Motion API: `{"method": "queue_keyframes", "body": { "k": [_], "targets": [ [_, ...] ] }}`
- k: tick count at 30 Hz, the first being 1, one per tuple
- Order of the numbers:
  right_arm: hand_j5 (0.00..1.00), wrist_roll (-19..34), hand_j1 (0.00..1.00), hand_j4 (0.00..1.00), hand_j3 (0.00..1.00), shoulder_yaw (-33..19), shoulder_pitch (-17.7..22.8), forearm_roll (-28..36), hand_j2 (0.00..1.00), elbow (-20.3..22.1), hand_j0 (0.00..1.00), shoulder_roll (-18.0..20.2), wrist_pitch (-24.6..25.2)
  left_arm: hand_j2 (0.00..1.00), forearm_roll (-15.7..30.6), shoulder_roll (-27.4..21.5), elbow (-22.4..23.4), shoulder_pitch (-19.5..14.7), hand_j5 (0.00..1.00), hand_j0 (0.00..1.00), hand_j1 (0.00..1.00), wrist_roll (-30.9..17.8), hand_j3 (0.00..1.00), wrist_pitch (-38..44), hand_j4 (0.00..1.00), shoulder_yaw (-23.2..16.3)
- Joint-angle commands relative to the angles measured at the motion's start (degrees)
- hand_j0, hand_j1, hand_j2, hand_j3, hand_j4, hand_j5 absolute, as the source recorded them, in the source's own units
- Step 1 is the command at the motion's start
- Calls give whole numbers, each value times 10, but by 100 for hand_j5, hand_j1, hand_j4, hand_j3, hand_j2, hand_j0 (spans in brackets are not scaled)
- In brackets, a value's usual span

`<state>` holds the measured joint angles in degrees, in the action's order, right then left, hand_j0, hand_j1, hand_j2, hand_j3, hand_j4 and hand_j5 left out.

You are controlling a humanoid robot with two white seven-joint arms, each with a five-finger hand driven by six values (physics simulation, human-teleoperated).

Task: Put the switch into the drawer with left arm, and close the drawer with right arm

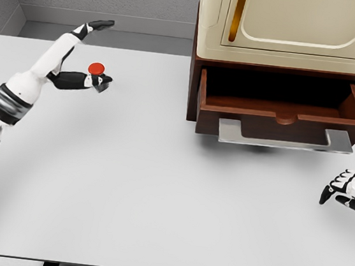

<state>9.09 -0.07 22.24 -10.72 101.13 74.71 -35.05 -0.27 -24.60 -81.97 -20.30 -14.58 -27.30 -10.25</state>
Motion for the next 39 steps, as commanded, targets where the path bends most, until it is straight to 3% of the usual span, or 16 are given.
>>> {"method": "queue_keyframes", "body": {
  "k": [1,6,10,13,15,25,39],
  "targets": [
    [48,0,48,48,48,0,0,3,48,0,48,1,1,87,72,1,33,-1,87,87,87,-11,87,62,87,0],
    [48,0,48,48,48,1,0,3,48,0,48,2,1,88,127,13,92,-18,88,88,88,-28,88,72,88,-3],
    [48,-1,48,48,48,2,0,3,48,-1,48,1,1,90,133,18,95,-18,90,90,90,-33,90,73,90,-2],
    [51,-2,51,51,51,2,0,3,51,0,51,2,1,90,147,22,112,-19,90,90,90,-33,90,117,90,-2],
    [50,-2,50,50,50,2,0,3,50,-1,50,2,1,90,164,26,155,-33,90,90,90,-33,90,124,90,-1],
    [50,-3,50,50,50,2,-1,3,50,0,50,2,1,90,159,42,244,-62,90,90,90,-33,90,125,90,-3],
    [50,-4,50,50,50,2,-1,3,50,0,50,3,1,90,136,68,309,-93,90,90,90,-33,90,126,90,-13]
  ]
}}
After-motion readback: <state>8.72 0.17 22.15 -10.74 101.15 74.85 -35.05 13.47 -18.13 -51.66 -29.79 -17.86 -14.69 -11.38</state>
